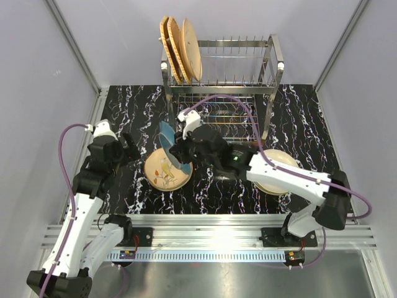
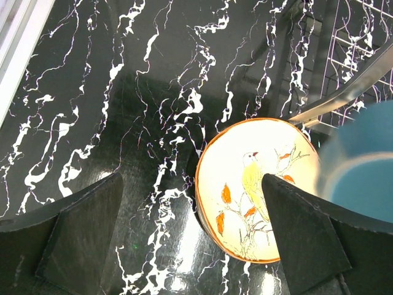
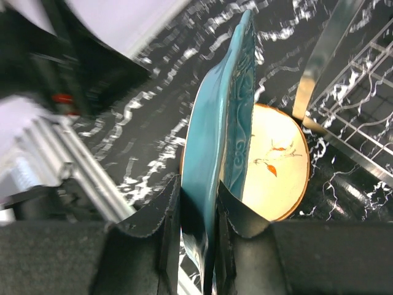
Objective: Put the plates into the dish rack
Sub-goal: Pass the plate from the left arm to the right, then insert the plate into the dish rack
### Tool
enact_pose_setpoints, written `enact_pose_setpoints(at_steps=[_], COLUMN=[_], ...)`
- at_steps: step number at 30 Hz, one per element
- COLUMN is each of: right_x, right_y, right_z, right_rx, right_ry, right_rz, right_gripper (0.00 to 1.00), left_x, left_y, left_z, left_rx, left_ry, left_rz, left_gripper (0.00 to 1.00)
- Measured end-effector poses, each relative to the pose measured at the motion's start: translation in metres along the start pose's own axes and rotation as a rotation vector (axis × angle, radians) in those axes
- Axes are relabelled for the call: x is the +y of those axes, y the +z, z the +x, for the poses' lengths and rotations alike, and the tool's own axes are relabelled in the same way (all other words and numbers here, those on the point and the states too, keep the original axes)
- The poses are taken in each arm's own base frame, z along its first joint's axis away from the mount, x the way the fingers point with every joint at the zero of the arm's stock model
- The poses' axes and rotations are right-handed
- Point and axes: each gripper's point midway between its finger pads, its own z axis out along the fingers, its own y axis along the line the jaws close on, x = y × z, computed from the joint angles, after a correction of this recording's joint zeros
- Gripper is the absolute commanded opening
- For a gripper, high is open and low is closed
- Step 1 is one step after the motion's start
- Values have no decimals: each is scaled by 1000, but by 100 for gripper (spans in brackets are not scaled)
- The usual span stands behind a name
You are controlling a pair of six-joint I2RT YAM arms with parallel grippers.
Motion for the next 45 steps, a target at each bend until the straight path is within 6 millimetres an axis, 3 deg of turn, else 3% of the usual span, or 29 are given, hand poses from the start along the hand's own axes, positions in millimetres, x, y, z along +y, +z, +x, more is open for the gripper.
enact_pose_setpoints(at_steps=[11,14,18,26,36,41,45], right_x=[25,27,26,19,4,-10,-31], right_y=[-111,-138,-159,-175,-200,-187,-155], right_z=[-108,-130,-149,-167,-227,-262,-289], right_rx=[-218,-279,-334,-365,-519,-598,-629], right_ry=[30,22,7,-62,-155,-191,-214], right_rz=[-118,-133,-132,-84,51,161,269], right_gripper=[0,0,0,0,0,0,0], left_x=[0,0,0,0,0,1,1], left_y=[1,0,-2,-2,-2,-1,3], left_z=[0,0,-1,-1,-1,-1,1], left_rx=[-1,-3,-11,-12,-12,-11,1], left_ry=[0,0,-2,-2,2,5,16], left_rz=[1,1,5,5,5,-1,-5], left_gripper=[99,99,99,99,99,99,99])
